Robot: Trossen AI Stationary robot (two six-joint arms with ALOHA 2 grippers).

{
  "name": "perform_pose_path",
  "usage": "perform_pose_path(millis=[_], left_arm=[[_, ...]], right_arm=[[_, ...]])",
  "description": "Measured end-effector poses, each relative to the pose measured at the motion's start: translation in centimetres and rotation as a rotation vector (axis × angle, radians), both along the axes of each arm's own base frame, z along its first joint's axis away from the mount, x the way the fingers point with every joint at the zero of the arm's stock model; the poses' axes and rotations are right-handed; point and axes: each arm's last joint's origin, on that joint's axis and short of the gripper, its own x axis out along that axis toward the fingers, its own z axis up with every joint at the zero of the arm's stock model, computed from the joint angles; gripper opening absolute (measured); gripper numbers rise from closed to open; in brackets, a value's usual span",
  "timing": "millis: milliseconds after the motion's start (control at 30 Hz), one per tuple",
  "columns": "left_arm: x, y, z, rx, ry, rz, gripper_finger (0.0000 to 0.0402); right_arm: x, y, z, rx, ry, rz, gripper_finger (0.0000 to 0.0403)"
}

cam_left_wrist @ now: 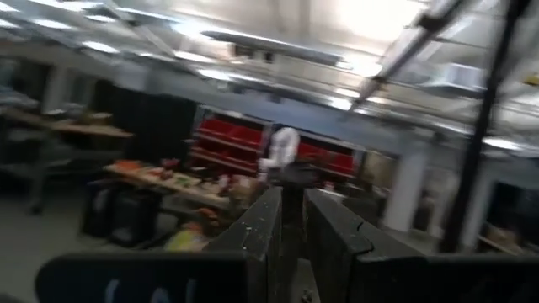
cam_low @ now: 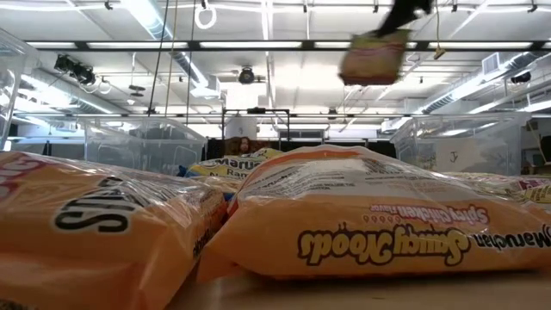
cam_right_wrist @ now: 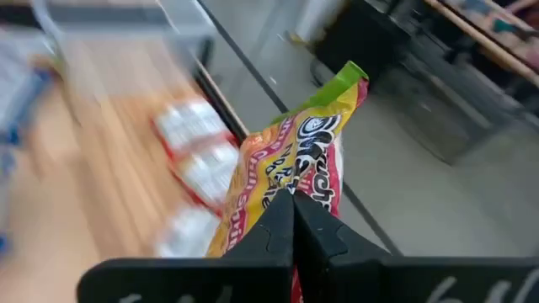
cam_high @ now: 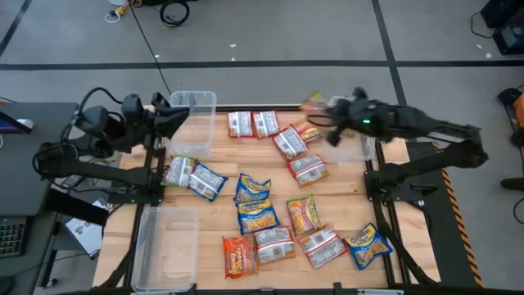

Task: Sort Maruchan noodles
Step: Put the green noodle pack into the top right transparent bin

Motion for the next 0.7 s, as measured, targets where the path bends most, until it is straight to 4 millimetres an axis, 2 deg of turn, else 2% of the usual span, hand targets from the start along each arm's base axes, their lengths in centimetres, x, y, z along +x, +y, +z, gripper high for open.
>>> perform_pose_path(millis=[133, 233, 333, 533, 700], left_arm=[[0.4, 0.3, 0.4, -0.014, -0.059, 0.049, 0.0059], [0.9, 0.6, 0.8, -0.012, -0.109, 0.07, 0.0059], [1.5, 1.1, 0.6, -0.009, -0.101, 0.099, 0.0059], [2.4, 1.4, 0.3, -0.021, -0.08, 0.098, 0.0059], [2.1, 1.2, 0.9, -0.031, -0.15, 0.081, 0.006]], right_arm=[[-4.4, 0.5, 0.2, -0.045, 0.114, -0.034, 0.0003], [-6.3, 0.5, -0.2, -0.087, 0.244, -0.033, 0.0003], [-6.7, 0.3, -0.9, -0.096, 0.351, -0.01, 0.0004], [-6.3, -0.1, -4.1, -0.042, 0.545, 0.073, 0.0004], [-6.6, 0.0, -4.7, -0.028, 0.603, 0.091, 0.0004]])
